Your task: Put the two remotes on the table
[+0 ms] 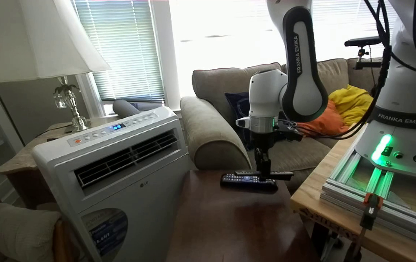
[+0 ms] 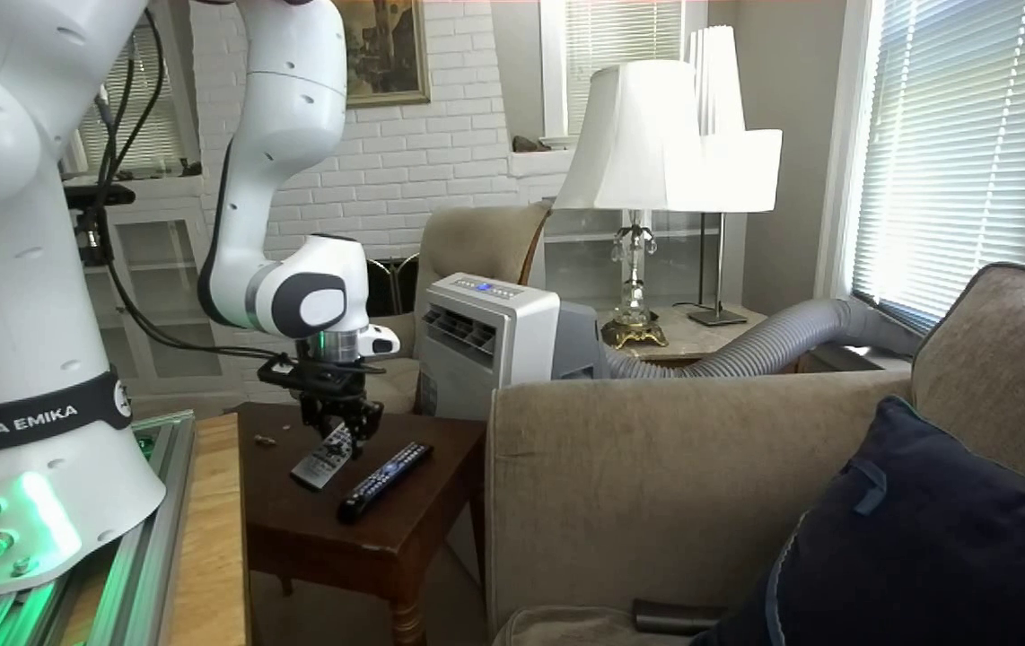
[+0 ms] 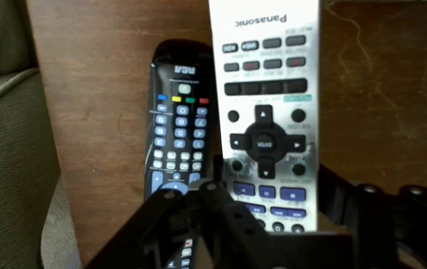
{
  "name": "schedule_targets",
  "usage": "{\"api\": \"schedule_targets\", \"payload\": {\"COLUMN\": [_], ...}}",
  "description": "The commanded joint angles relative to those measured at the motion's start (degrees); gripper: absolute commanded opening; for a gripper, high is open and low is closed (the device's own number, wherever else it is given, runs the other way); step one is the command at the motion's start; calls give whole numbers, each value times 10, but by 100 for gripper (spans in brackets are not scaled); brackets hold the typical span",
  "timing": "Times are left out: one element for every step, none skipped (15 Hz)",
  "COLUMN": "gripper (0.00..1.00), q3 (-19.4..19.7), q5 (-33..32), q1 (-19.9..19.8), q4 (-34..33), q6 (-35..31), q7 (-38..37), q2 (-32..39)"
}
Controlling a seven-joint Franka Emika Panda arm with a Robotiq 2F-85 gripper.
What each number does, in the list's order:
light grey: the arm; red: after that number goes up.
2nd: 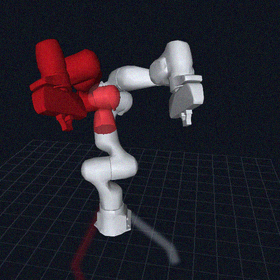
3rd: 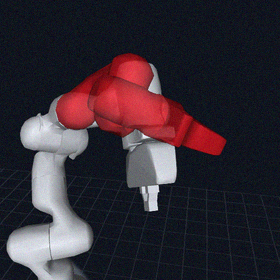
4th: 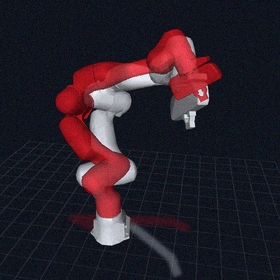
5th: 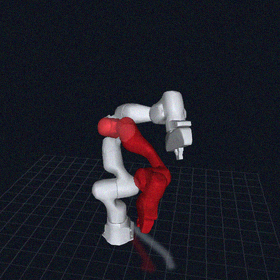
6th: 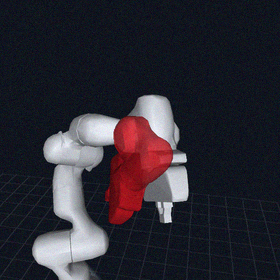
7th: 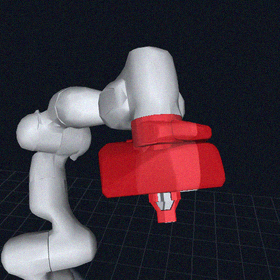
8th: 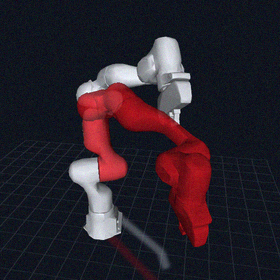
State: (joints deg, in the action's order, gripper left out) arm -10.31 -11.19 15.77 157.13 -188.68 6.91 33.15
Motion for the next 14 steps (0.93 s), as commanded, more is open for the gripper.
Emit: {"api": "schedule_targets", "payload": {"gripper": [29,29,29,29,29,29,29,29,29,29,52,79,78,81], "q3": [-44,-53,-58,-61,-61,-57,-47,-38,-31,-24,-16,-13,-9,-3], "q5": [33,38,44,48,54,60,68,78,89,101,114,123,134,145], "q1": [-18,-20,-19,-16,-8,1,17,31,42,54,68,75,84,94], "q4": [0,0,0,0,0,0,0,0,0,0,0,0,0,0], "q6": [-21,-29,-39,-52,-64,-83,-100,-119,-133,-150,-161,-173,-182,-188], "q7": [-45,-56,-64,-72,-79,-85,-87,-86,-85,-83,-82,-82,-82,-80], "q2": [16,20,23,26,28,32,35,39,42,46,47,52,54,56]}}
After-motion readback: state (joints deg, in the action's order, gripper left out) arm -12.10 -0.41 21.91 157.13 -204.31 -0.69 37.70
